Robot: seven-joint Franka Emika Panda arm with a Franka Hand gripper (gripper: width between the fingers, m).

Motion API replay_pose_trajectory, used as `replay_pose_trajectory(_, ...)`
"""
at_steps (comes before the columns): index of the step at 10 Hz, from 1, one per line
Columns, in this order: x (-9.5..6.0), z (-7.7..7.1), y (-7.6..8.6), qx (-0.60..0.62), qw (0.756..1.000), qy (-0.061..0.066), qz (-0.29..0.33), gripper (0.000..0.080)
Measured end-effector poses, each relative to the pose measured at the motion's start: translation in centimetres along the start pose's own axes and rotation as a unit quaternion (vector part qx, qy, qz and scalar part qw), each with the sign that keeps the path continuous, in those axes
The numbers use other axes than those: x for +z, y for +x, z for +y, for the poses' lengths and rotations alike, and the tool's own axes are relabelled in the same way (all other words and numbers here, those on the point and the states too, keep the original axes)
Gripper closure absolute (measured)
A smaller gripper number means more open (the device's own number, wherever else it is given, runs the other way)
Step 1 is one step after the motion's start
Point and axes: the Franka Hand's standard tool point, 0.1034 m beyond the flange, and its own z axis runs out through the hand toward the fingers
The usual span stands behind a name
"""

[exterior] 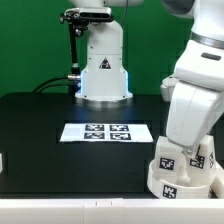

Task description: Assemble stool

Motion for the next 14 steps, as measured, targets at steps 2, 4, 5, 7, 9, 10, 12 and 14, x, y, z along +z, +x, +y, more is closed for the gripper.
replay_pose_trajectory(2,0.1,0.2,0.0,0.133,0.991,0.02,0.019,0.0466)
replay_pose_trajectory(4,0.0,0.5,-0.2,0.311,0.947,0.072,0.039,0.0466)
replay_pose_trajectory(5,-0.2,1.0,-0.4,0.386,0.916,0.1,0.047,0.0466)
replay_pose_trajectory(7,-0.2,0.9,-0.3,0.443,0.89,0.102,0.042,0.0466)
replay_pose_trajectory(9,-0.3,0.9,-0.1,0.518,0.848,0.105,0.038,0.0466)
replay_pose_trajectory(10,-0.4,0.8,0.5,0.592,0.798,0.103,0.046,0.0466)
replay_pose_trajectory(12,-0.6,1.0,1.4,0.72,0.679,0.124,0.068,0.0466)
replay_pose_trajectory(14,-0.7,1.2,1.6,0.781,0.602,0.142,0.085,0.0466)
